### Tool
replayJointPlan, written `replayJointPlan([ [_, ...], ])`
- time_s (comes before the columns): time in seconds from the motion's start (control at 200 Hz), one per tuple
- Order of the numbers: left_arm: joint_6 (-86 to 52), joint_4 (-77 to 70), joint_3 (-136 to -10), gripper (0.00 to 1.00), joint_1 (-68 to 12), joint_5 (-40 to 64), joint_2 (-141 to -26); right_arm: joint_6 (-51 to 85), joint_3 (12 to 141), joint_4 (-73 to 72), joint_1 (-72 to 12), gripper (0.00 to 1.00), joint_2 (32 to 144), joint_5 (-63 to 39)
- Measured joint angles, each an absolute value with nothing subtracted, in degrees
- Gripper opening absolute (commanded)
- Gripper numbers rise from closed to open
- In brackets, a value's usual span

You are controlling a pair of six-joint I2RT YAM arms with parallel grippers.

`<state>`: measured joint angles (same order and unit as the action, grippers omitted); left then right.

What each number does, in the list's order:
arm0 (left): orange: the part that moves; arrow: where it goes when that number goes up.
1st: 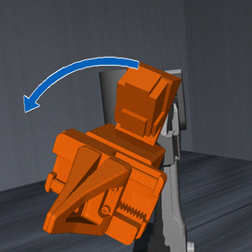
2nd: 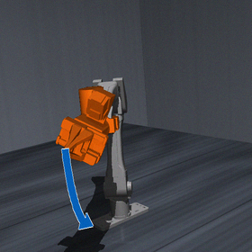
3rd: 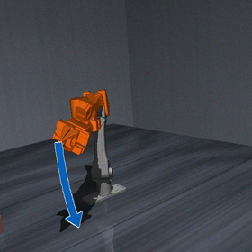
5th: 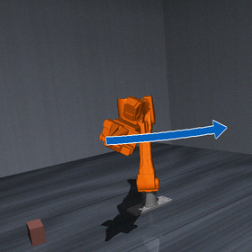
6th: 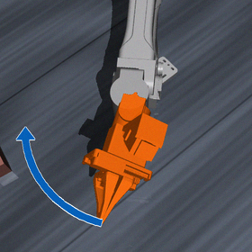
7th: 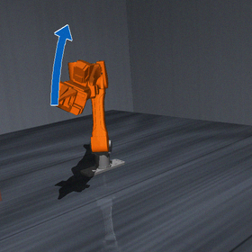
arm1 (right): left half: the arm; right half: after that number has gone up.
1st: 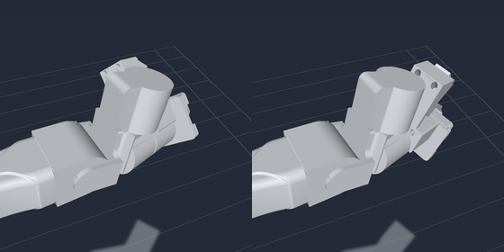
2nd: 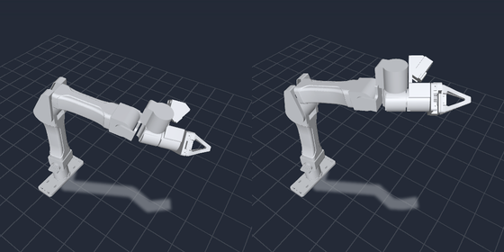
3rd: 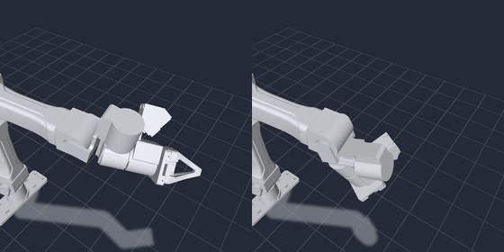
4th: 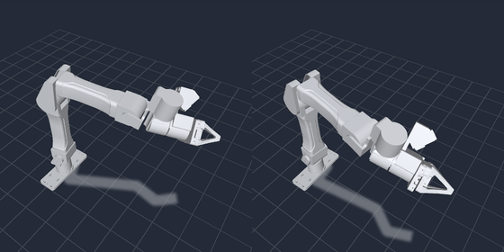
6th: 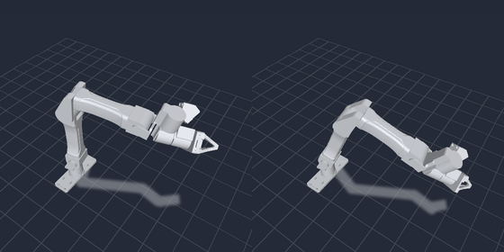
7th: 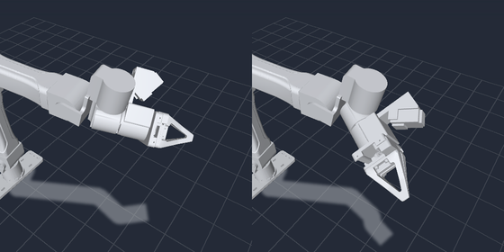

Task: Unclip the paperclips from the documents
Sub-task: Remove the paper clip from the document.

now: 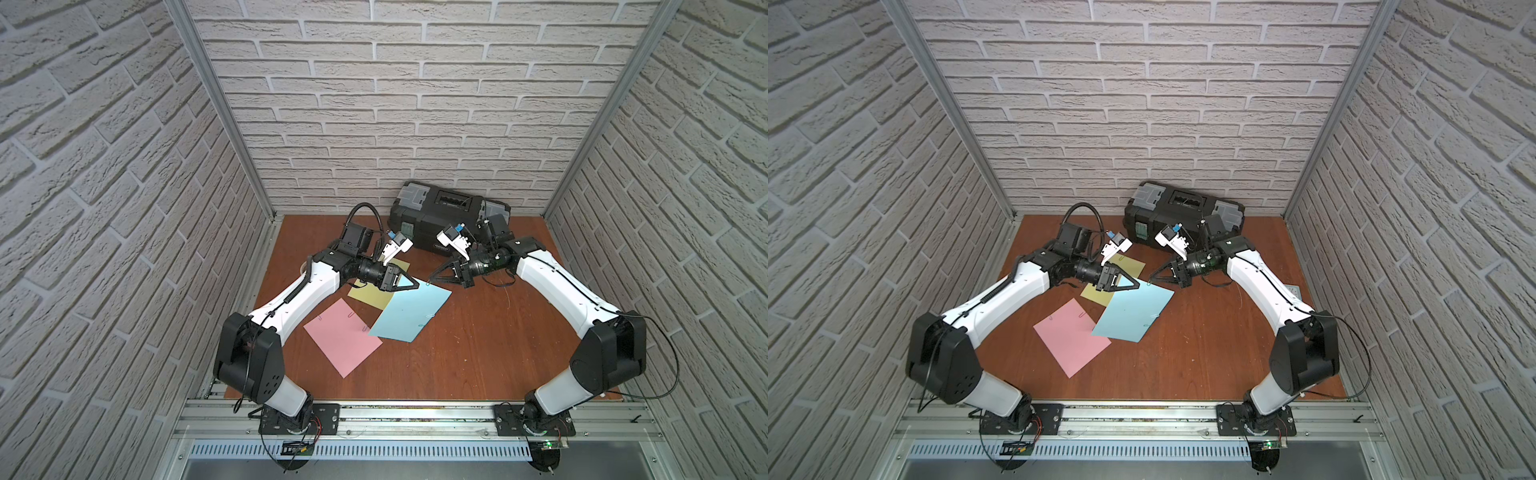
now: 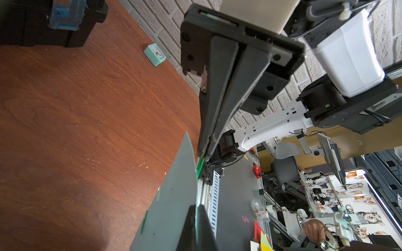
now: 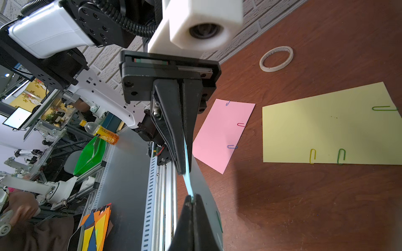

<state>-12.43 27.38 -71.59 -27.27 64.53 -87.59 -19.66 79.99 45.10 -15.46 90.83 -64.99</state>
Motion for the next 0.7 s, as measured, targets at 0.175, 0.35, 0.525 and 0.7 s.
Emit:
replayJointPlan([
  [0.175,-12.16,27.57,-71.59,0.0,-27.27,64.49,-87.59,-18.81,79.99,44.58,-15.16,0.03,90.83,-64.97],
  [0.35,-11.99,27.99,-71.59,0.0,-27.27,64.34,-87.59,-16.27,79.99,42.87,-14.26,0.03,90.83,-63.35],
  [0.525,-12.08,27.88,-71.55,0.0,-27.27,63.88,-87.59,-9.5,78.26,36.88,-11.55,0.03,90.13,-60.66],
  [0.7,-14.68,23.44,-69.78,0.0,-26.85,62.98,-87.59,-0.84,72.4,31.51,-7.81,0.03,86.85,-55.92],
])
